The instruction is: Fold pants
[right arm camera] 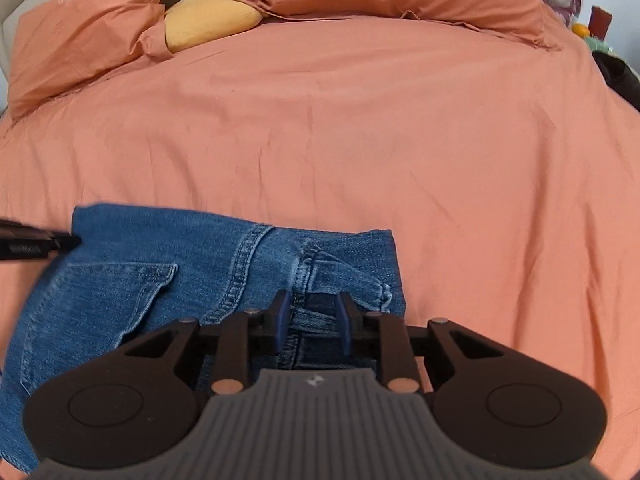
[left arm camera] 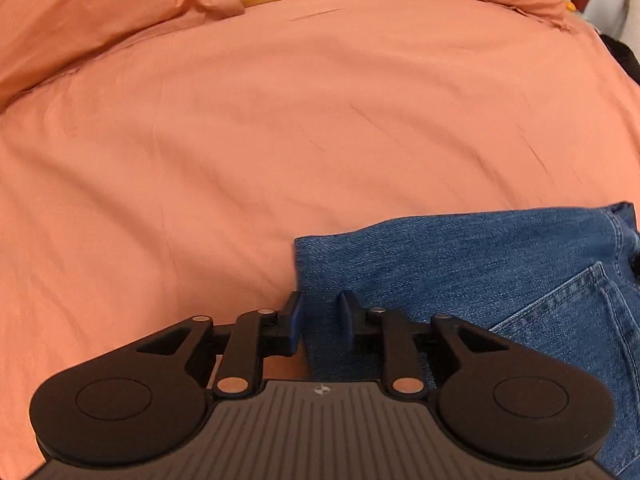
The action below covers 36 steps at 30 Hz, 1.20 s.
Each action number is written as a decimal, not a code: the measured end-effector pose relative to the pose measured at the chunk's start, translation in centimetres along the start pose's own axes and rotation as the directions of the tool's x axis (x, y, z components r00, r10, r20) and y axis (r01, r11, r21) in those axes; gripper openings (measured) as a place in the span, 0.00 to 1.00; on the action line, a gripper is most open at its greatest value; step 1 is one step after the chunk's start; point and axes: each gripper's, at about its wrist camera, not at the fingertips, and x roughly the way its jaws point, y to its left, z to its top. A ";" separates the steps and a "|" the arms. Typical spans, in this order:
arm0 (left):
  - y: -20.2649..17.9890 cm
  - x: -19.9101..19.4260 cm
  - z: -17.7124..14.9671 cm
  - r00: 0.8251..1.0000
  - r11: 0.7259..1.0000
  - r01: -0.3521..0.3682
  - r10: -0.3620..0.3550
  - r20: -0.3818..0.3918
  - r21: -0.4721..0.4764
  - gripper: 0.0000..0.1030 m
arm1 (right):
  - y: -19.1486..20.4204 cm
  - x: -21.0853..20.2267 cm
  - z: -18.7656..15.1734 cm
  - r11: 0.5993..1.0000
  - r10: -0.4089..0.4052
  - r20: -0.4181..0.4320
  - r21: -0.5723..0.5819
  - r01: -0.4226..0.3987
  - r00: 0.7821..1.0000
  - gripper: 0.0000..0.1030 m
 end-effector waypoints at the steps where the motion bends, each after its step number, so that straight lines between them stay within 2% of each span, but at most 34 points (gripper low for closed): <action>1: -0.1 -0.3 0.0 1.000 1.000 -0.005 0.004 0.003 0.007 0.26 | -0.1 0.0 0.0 1.000 -0.001 0.000 0.000 0.001 1.000 0.18; 4: -0.2 -2.2 -0.2 0.999 0.998 -0.040 0.039 0.032 0.049 0.24 | -0.2 -0.8 0.1 1.000 -0.009 0.001 0.023 0.009 1.000 0.16; 7: 0.4 -5.1 -1.5 0.998 0.998 -0.016 0.012 0.058 0.067 0.23 | 0.0 -4.0 -0.9 1.000 -0.015 0.050 -0.007 0.015 0.999 0.19; 9: 0.4 -7.3 -3.0 0.996 0.995 0.001 -0.010 0.090 0.097 0.23 | 0.4 -6.6 -2.5 0.999 -0.008 0.075 -0.046 0.012 0.997 0.21; 13: -0.9 -10.8 -6.6 0.991 0.987 -0.011 -0.011 0.136 0.160 0.23 | 1.1 -10.8 -6.4 0.996 0.035 0.114 -0.083 -0.026 0.993 0.20; 18: -2.4 -14.5 -10.9 0.985 0.982 -0.017 -0.016 0.170 0.187 0.24 | 2.4 -12.5 -10.5 0.995 -0.001 0.148 -0.101 0.016 0.989 0.20; 21: -3.1 -16.5 -13.7 0.982 0.980 -0.005 -0.033 0.187 0.200 0.37 | 1.7 -10.7 -11.9 0.999 -0.014 0.117 -0.035 0.019 0.993 0.20; 22: -3.3 -16.9 -14.7 0.980 0.980 -0.004 -0.035 0.194 0.197 0.49 | 1.4 -9.9 -12.3 1.000 -0.013 0.102 -0.010 0.014 0.995 0.20; 23: -3.4 -17.2 -15.7 0.979 0.980 -0.002 -0.038 0.198 0.198 0.57 | 1.0 -9.1 -12.8 1.000 -0.010 0.089 0.014 0.009 0.996 0.20; 25: -3.9 -17.2 -17.3 0.980 0.980 -0.006 -0.034 0.196 0.200 0.59 | 0.3 -7.9 -13.6 0.998 0.001 0.088 0.068 -0.007 0.996 0.21; 29: -4.7 -15.3 -18.9 0.992 0.982 -0.026 0.003 0.123 0.186 0.59 | -0.1 -7.3 -14.5 0.995 0.010 0.121 0.096 -0.022 0.993 0.21; 36: -4.9 -12.8 -19.1 0.996 0.986 -0.066 0.056 0.067 0.154 0.58 | -0.3 -7.2 -14.8 0.992 0.017 0.145 0.119 -0.034 0.989 0.21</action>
